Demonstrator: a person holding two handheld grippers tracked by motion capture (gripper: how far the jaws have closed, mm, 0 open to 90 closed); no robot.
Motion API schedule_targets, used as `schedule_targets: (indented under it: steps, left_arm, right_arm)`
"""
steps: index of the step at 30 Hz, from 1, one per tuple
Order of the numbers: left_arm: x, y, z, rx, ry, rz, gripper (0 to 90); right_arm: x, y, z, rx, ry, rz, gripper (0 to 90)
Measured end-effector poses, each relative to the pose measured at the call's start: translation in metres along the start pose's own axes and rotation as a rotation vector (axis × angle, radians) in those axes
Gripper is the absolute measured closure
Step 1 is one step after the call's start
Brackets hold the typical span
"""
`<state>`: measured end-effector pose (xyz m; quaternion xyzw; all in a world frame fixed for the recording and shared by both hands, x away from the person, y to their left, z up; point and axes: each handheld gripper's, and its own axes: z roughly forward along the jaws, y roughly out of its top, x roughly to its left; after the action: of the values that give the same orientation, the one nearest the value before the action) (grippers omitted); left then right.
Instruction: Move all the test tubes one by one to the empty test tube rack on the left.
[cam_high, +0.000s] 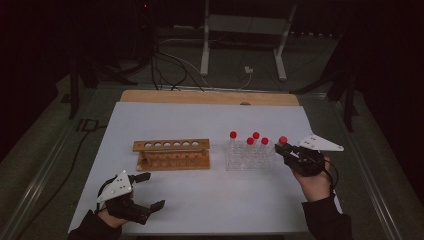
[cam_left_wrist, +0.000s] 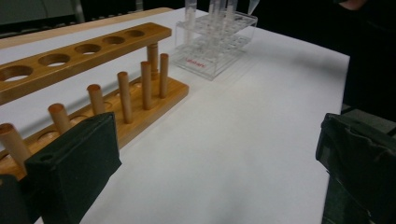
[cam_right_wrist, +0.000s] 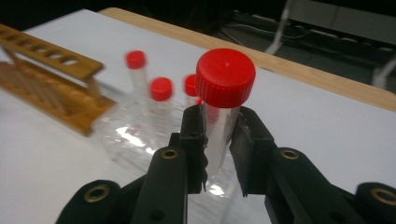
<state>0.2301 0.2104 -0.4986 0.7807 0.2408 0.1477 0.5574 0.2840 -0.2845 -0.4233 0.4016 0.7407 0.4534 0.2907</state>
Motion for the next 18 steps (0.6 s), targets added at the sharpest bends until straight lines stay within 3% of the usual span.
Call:
schedule_targets:
  steps: [1, 5, 9, 18]
  left_arm:
    - [0.000, 0.001, 0.000, 0.002, -0.009, -0.001, 0.4]
    - [-0.003, 0.005, 0.002, 0.012, -0.026, -0.004, 0.5]
    - [-0.003, 0.011, 0.001, 0.016, -0.049, -0.014, 0.5]
    - [-0.004, 0.022, 0.001, 0.025, -0.064, -0.005, 0.5]
  right_arm:
    - [0.006, 0.003, 0.000, 0.002, 0.029, -0.006, 75.2]
    - [0.015, 0.006, 0.001, 0.008, 0.061, -0.025, 75.3]
    - [0.032, 0.012, 0.004, 0.008, 0.130, -0.044, 75.3]
    - [0.061, 0.017, 0.016, 0.020, 0.219, -0.096, 75.3]
